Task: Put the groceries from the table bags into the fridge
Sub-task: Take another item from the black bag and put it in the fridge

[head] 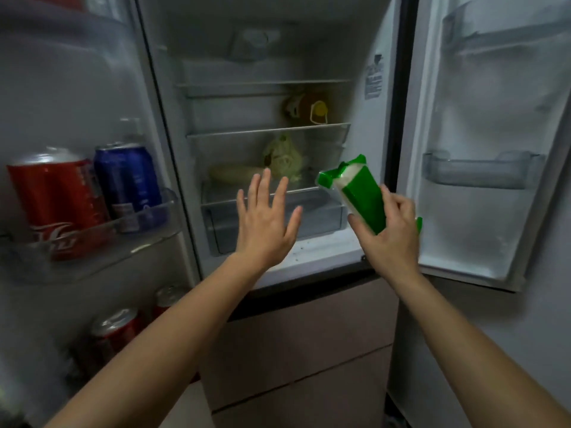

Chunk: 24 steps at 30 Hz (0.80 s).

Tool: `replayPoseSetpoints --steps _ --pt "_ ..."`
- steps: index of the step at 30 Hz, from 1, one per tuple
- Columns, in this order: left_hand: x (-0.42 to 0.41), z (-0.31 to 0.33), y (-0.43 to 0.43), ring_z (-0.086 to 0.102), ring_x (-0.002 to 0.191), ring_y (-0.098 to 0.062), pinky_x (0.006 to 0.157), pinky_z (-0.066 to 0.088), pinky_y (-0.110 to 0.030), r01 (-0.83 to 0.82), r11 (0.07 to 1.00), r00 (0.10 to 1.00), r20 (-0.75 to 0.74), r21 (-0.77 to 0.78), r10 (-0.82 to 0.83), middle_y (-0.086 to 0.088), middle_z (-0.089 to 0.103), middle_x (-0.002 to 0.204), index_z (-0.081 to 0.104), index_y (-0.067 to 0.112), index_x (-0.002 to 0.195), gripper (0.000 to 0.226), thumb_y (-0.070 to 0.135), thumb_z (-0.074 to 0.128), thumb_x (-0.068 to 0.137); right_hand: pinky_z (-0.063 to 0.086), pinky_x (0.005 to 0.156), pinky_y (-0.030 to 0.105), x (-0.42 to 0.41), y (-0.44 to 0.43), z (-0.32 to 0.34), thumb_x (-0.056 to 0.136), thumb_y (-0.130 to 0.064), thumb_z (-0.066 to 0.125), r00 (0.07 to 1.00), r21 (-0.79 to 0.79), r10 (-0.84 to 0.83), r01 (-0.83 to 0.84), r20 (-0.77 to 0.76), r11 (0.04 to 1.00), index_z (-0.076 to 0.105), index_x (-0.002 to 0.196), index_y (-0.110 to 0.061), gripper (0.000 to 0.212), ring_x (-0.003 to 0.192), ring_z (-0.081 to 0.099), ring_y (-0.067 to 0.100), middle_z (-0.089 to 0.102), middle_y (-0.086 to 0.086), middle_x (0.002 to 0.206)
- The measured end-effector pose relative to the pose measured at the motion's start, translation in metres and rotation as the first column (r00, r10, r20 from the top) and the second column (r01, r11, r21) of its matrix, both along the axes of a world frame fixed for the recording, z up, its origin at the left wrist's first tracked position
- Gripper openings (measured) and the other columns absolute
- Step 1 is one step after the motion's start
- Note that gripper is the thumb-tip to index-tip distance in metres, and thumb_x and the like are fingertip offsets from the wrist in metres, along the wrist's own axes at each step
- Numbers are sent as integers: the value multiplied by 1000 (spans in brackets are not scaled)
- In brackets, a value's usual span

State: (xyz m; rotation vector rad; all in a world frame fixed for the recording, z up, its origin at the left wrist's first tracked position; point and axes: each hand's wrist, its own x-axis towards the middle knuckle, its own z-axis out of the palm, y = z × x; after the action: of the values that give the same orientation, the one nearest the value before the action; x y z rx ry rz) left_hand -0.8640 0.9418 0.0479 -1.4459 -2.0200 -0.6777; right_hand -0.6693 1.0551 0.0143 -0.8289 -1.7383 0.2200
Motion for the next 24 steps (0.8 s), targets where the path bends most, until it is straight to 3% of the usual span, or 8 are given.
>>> replayPoseSetpoints --steps 5,8,12,15,19,22,24 --pt "-42 29 69 5 152 -30 120 10 -57 -152 988 987 -56 27 153 -14 9 164 24 20 155 65 55 27 99 40 88 27 -57 95 39 92 -47 65 990 61 137 -135 -38 989 30 155 -11 81 107 40 8 42 8 129" --pt "-68 54 100 14 150 -34 118 16 -60 -243 969 964 -100 50 247 -18 17 162 32 16 152 69 56 24 96 44 96 39 -91 144 82 92 -44 63 978 188 203 -192 -40 963 30 154 -13 77 116 48 25 45 10 132" --pt "-98 91 128 15 150 -35 118 16 -59 -334 935 932 -107 121 346 -18 19 161 33 15 152 68 54 29 96 36 107 57 -137 188 149 88 -33 66 968 361 250 -230 -8 904 41 147 -23 65 120 47 29 48 9 133" --pt "-121 116 145 8 151 -31 120 11 -56 -396 910 906 -110 124 409 -16 11 164 26 18 154 65 52 33 99 26 112 64 -169 209 193 89 -33 65 973 433 191 -228 127 872 42 148 -25 63 126 47 34 49 14 136" --pt "-154 133 170 4 151 -30 121 8 -56 -436 898 895 -75 54 439 -13 9 164 21 21 155 66 56 25 100 14 119 60 -200 235 244 99 -39 52 923 482 -6 -195 384 854 29 155 -30 61 135 39 38 40 18 145" --pt "-179 129 188 7 151 -29 120 8 -58 -463 885 886 -65 -41 460 -11 15 163 23 22 154 64 57 21 100 23 114 58 -219 254 273 102 -43 42 857 482 -128 -151 499 863 24 156 -31 58 132 39 42 39 23 145" --pt "-197 128 198 13 149 -29 118 11 -61 -464 883 885 -68 -73 460 -8 22 161 30 24 150 61 58 20 100 34 106 54 -234 266 292 103 -47 39 806 395 -119 -150 580 906 21 156 -34 58 128 43 44 40 22 144"
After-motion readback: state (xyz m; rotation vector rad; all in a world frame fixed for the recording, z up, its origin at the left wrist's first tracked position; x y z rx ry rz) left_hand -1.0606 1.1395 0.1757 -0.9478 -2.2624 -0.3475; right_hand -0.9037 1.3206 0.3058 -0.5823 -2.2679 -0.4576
